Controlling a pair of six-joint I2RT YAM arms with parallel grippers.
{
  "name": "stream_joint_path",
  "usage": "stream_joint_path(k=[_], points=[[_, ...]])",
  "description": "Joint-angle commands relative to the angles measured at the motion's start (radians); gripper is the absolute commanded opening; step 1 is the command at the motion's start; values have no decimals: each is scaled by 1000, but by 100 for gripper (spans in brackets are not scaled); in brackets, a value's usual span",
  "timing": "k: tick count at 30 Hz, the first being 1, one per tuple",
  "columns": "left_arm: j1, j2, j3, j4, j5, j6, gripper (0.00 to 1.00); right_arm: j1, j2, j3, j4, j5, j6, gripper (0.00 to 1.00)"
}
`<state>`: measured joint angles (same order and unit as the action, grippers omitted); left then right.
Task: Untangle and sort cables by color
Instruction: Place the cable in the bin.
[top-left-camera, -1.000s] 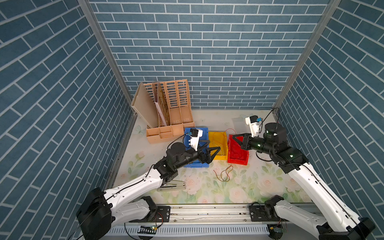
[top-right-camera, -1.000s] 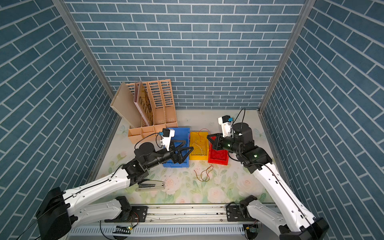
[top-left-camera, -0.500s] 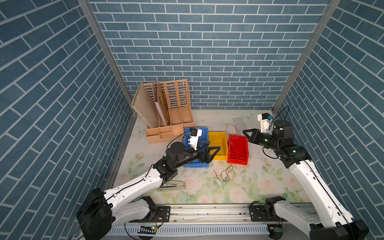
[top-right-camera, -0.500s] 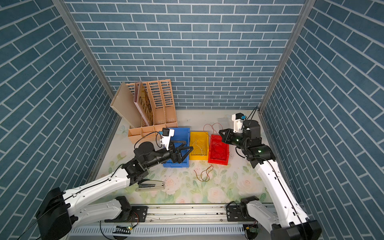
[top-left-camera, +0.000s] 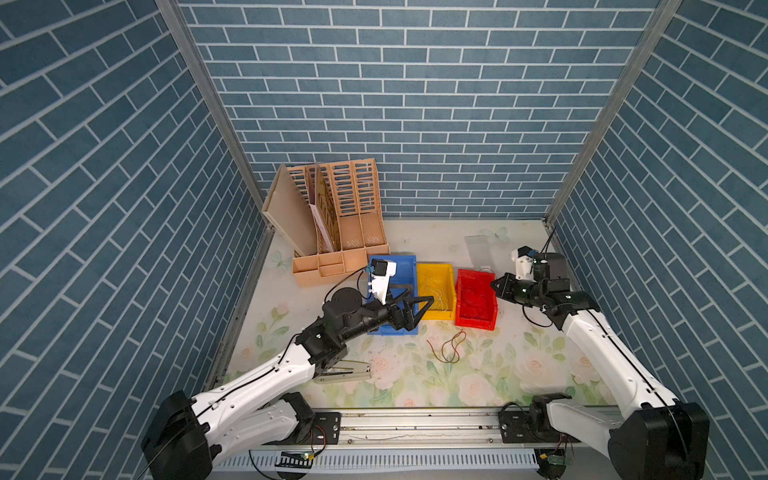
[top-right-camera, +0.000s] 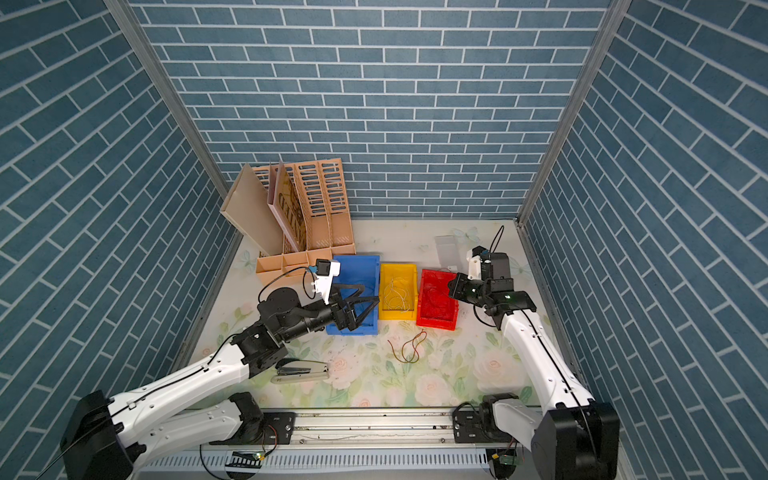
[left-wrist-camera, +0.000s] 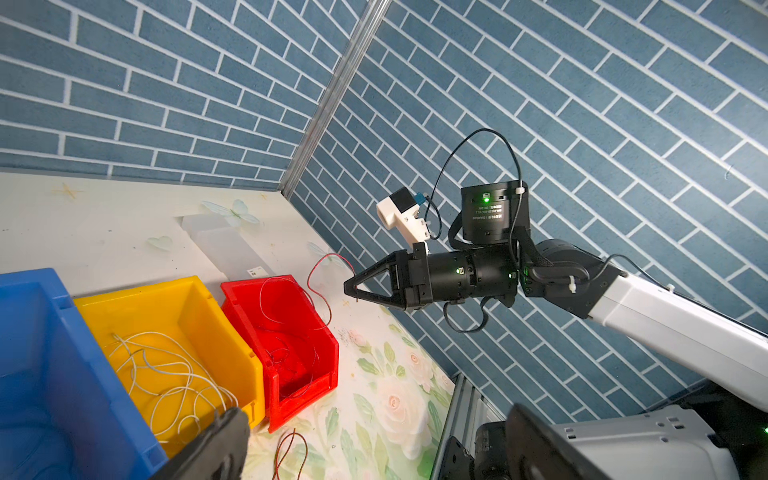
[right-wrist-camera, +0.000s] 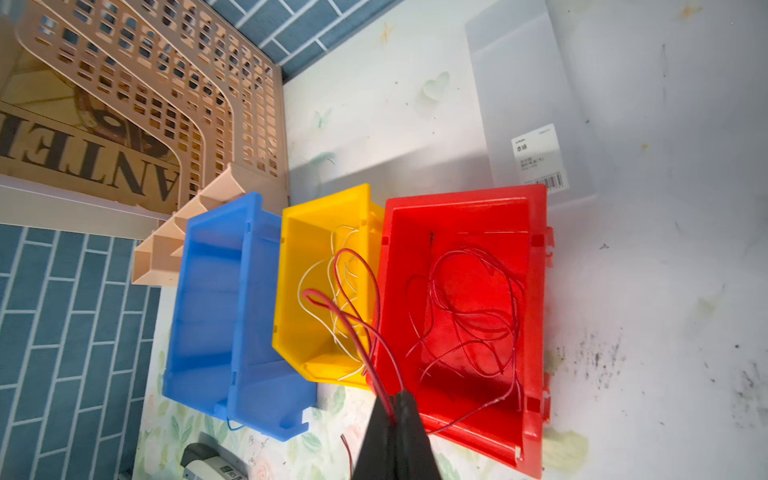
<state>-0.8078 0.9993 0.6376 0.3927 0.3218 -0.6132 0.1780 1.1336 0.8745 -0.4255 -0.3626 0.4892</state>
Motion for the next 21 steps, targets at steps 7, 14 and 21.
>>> stream_joint_path(k=[7, 14, 21], points=[[9, -74, -45, -84, -58, 22, 100, -3, 76, -24, 26, 64, -87, 0], [8, -88, -54, -104, -71, 22, 100, -4, 104, -55, 51, 45, -92, 9], [8, -90, -63, -106, -80, 12, 100, -3, 92, -40, 23, 50, -102, 30]])
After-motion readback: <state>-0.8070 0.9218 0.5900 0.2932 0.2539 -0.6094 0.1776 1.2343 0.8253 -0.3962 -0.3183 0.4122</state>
